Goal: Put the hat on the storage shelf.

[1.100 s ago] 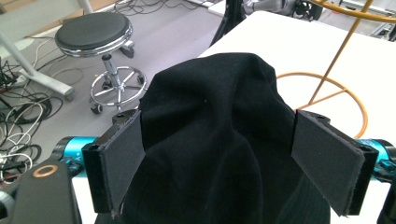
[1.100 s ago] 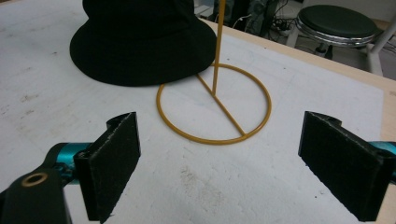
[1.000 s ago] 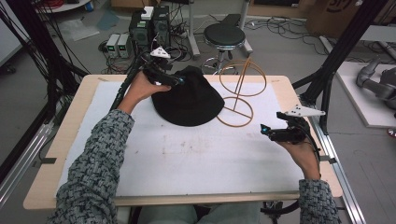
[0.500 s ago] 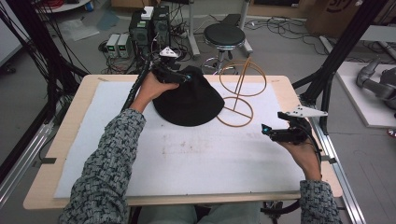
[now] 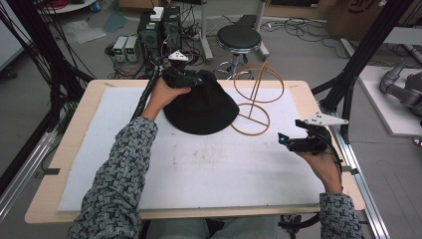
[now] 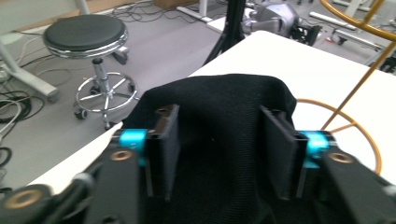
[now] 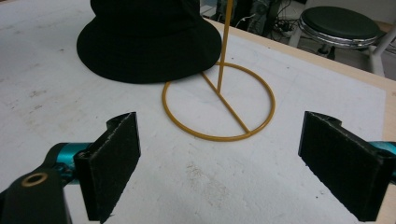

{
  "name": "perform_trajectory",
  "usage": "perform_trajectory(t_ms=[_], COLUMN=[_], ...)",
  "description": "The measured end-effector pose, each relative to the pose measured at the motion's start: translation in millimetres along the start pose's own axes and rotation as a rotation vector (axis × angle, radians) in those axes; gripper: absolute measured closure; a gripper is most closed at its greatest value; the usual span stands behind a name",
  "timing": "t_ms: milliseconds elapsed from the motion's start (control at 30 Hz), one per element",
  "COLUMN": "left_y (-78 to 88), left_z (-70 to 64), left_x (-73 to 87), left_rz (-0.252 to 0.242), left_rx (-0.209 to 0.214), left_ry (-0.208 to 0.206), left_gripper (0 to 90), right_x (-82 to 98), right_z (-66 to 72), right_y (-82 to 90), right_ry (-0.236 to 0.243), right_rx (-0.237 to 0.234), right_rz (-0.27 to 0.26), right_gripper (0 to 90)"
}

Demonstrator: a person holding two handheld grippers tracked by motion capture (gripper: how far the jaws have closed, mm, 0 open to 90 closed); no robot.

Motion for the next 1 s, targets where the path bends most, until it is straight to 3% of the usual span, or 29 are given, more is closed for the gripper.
perform_trajectory(t_ms=[167, 300, 467, 667, 833, 1000], left_y=[-1.5, -1.6, 1.1, 10.5, 39.4, 60.6], left_z=[-3.2, -4.7, -4.8, -1.6, 5.7, 12.2], left_x=[0.1, -0.8, -1.7, -7.9, -25.0, -32.6], left_rz=[0.006, -0.001, -0.003, -0.033, -0.109, -0.131], left_rx=[0.007, 0.016, 0.015, 0.0, -0.019, -0.05], left_ry=[-0.011, 0.001, 0.007, 0.028, 0.05, 0.044], left_gripper=[62.0, 77.0, 85.3, 87.1, 87.3, 87.3], right_x=[-0.6, -0.6, -0.6, -1.4, -2.1, -4.0], right_z=[-0.4, -1.5, -3.3, -3.7, -4.0, -3.0], right_y=[0.0, 1.0, 1.3, 2.0, 2.3, 2.3], right_ry=[0.0, -0.006, -0.003, -0.01, -0.012, -0.009], right_rx=[0.001, 0.006, 0.012, 0.012, 0.011, 0.008], right_rz=[-0.004, -0.004, -0.005, -0.008, -0.01, -0.014], right_gripper=[12.6, 12.6, 12.6, 12.6, 12.6, 12.6])
Point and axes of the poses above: each handheld gripper's, and its own axes: y roughly backward along the jaws, x roughly out of its underside, z roughly to its left, the point moved 10 cm from there along -y, roughly forward along the jaws, and after that the axes turned 11 degrees about x, right-handed, at the moved point
